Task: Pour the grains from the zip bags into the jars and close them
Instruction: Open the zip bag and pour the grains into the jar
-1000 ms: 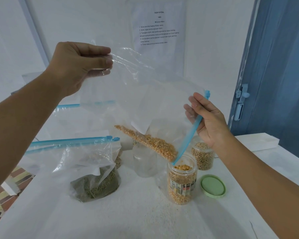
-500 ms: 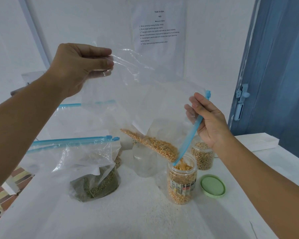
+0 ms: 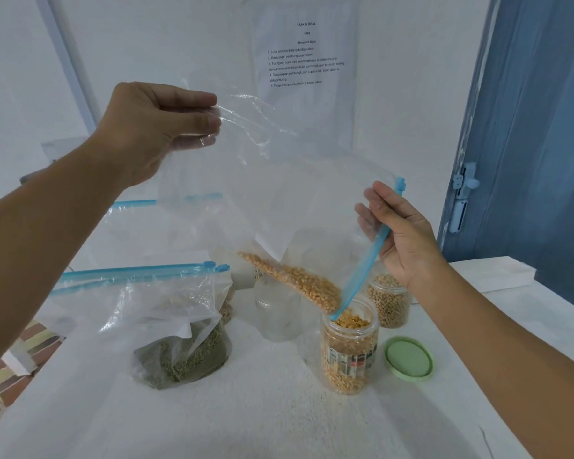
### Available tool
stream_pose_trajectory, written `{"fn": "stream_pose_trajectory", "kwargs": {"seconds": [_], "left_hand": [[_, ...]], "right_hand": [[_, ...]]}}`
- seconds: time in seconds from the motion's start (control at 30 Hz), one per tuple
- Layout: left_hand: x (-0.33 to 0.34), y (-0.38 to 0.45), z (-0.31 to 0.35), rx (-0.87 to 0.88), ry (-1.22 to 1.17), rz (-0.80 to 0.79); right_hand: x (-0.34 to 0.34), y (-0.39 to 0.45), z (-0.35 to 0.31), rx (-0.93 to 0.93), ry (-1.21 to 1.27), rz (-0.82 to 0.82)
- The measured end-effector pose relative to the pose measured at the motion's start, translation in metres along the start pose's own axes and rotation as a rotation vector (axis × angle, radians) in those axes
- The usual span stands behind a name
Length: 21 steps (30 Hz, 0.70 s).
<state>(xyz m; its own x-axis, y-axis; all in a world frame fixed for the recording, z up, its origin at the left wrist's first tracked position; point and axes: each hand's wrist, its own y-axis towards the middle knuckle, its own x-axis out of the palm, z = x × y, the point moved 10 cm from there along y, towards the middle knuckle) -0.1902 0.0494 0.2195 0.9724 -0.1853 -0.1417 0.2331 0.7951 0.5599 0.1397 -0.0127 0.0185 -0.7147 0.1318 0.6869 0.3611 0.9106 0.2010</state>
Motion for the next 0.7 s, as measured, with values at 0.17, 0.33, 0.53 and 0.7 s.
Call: {"fn": "stream_pose_trajectory", "kwargs": {"seconds": [0.17, 0.33, 0.53, 0.7], "left_hand": [[0.0, -0.002, -0.005, -0.01, -0.018, 0.002], [0.008, -0.008, -0.007, -0.057, 0.004, -0.131], [-0.003, -0.011, -0.013, -0.068, 0.057, -0.079], [-0.001, -0.014, -0.013, -0.034, 0.129, -0.028]], "right_hand": [[-0.001, 0.0, 0.0, -0.001, -0.003, 0.0], [-0.007, 0.001, 0.001, -0.005, 0.0, 0.018], [-0.01, 0.001, 0.003, 0.001, -0.01, 0.012], [-0.011, 0.0, 0.003, 0.001, -0.023, 0.022]]}}
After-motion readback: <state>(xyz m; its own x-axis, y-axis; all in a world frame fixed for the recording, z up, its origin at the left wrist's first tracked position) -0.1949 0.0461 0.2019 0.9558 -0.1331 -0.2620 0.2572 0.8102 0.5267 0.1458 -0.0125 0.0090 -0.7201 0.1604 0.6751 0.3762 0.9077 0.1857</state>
